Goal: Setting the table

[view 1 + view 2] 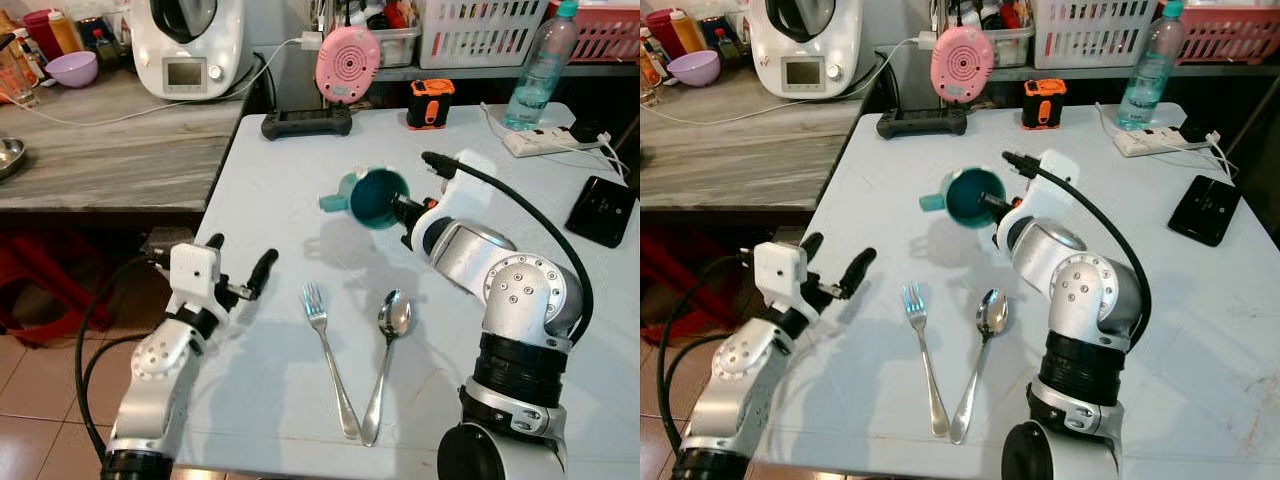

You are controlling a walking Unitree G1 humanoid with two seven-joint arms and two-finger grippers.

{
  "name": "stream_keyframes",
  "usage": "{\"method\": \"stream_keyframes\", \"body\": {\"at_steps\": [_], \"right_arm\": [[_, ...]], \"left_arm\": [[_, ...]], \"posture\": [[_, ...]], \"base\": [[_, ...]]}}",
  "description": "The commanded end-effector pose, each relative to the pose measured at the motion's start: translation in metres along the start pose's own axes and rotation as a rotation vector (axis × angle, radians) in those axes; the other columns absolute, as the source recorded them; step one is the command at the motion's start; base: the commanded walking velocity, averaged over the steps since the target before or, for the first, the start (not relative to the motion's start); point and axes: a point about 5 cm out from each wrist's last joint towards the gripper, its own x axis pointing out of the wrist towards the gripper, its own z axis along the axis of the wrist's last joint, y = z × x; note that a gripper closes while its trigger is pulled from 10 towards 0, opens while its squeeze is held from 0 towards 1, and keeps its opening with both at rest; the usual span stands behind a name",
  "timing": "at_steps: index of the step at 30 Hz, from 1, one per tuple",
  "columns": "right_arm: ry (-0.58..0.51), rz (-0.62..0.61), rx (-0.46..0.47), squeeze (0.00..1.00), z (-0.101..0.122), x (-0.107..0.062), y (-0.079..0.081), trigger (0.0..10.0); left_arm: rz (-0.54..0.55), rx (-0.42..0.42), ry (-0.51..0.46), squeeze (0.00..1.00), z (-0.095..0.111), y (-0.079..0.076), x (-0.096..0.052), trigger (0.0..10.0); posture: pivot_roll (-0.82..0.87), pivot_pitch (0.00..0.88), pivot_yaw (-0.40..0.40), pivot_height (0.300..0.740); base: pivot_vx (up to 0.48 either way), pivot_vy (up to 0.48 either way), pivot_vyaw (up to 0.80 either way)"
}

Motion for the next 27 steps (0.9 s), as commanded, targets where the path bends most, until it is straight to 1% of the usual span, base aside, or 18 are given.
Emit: {"method": "stream_keyframes", "body": {"at_steps": [1, 2, 4, 5, 6, 7, 8, 9, 10, 11, 12, 13, 14, 21, 26, 27], "right_arm": [[0.134, 0.123, 0.121, 0.0, -0.042, 0.001, 0.035, 0.0], [0.134, 0.123, 0.117, 0.0, -0.043, 0.0, 0.036, 0.4], [0.137, 0.129, 0.117, 0.0, -0.045, 0.0, 0.037, 2.4], [0.14, 0.133, 0.12, 0.0, -0.046, -0.001, 0.037, 4.4], [0.147, 0.142, 0.128, 0.0, -0.048, -0.002, 0.036, 7.2], [0.149, 0.144, 0.13, 0.0, -0.049, -0.002, 0.036, 7.2], [0.151, 0.142, 0.127, 0.0, -0.049, -0.002, 0.035, 10.0], [0.152, 0.141, 0.124, 0.0, -0.05, -0.002, 0.035, 10.0], [0.162, 0.143, 0.131, 0.47, -0.051, -0.003, 0.034, 10.0], [0.166, 0.148, 0.132, 0.75, -0.052, -0.004, 0.034, 10.0], [0.169, 0.149, 0.133, 0.92, -0.053, -0.004, 0.033, 10.0], [0.172, 0.151, 0.137, 0.98, -0.054, -0.005, 0.034, 10.0], [0.171, 0.157, 0.139, 1.0, -0.053, -0.005, 0.034, 10.0], [0.131, 0.175, 0.151, 1.0, -0.042, -0.004, 0.034, 10.0], [0.101, 0.161, 0.131, 1.0, -0.035, -0.003, 0.03, 10.0], [0.088, 0.157, 0.112, 1.0, -0.033, -0.003, 0.029, 10.0]], "left_arm": [[0.02, 0.01, 0.008, 0.0, -0.001, 0.007, -0.001, 10.0], [0.019, 0.012, 0.007, 0.0, -0.001, 0.008, -0.001, 10.0], [0.015, 0.014, 0.007, 0.0, -0.001, 0.008, -0.001, 10.0], [0.012, 0.016, 0.009, 0.0, -0.001, 0.008, -0.001, 10.0], [0.006, 0.016, 0.014, 0.0, -0.002, 0.008, 0.0, 10.0], [0.004, 0.016, 0.014, 0.0, -0.002, 0.008, 0.0, 10.0], [0.002, 0.015, 0.014, 0.0, -0.002, 0.007, 0.0, 10.0], [0.0, 0.014, 0.014, 0.0, -0.002, 0.007, 0.001, 10.0], [-0.008, 0.007, 0.013, 0.0, -0.002, 0.005, 0.001, 10.0], [-0.016, 0.001, 0.013, 0.0, -0.003, 0.004, 0.002, 10.0], [-0.022, -0.002, 0.011, 0.0, -0.003, 0.003, 0.002, 10.0], [-0.029, -0.005, 0.009, 0.0, -0.003, 0.001, 0.003, 10.0], [-0.034, -0.007, 0.007, 0.0, -0.002, 0.0, 0.003, 10.0], [-0.054, -0.011, 0.006, 0.0, -0.003, -0.004, 0.005, 10.0], [-0.062, -0.012, 0.009, 0.0, -0.004, -0.005, 0.004, 10.0], [-0.063, -0.012, 0.009, 0.0, -0.004, -0.005, 0.004, 10.0]], "posture": [[-0.14, 0.053, 0.09, 0.74], [-0.14, 0.054, 0.093, 0.74], [-0.14, 0.054, 0.093, 0.74], [-0.14, 0.055, 0.097, 0.74], [-0.14, 0.055, 0.097, 0.74], [-0.14, 0.055, 0.097, 0.74], [-0.14, 0.056, 0.098, 0.74], [-0.14, 0.056, 0.098, 0.74], [-0.14, 0.055, 0.099, 0.74], [-0.14, 0.055, 0.099, 0.74], [-0.14, 0.054, 0.099, 0.74], [-0.14, 0.054, 0.099, 0.74], [-0.15, 0.053, 0.1, 0.74], [-0.14, 0.048, 0.107, 0.74], [-0.14, 0.047, 0.108, 0.74], [-0.14, 0.047, 0.109, 0.74]], "base": [[0.0, 0.0, 0.0], [0.0, 0.0, 0.0], [0.0, 0.0, 0.0], [0.0, 0.0, 0.0], [0.0, 0.0, 0.0], [0.0, 0.0, 0.0], [0.0, 0.0, 0.0], [0.0, 0.0, 0.0], [0.0, 0.0, 0.0], [0.0, 0.0, 0.0], [0.0, 0.0, 0.0], [0.0, 0.0, 0.0], [0.0, 0.0, 0.0], [0.0, 0.0, 0.0], [0.0, 0.0, 0.0], [0.0, 0.0, 0.0]]}}
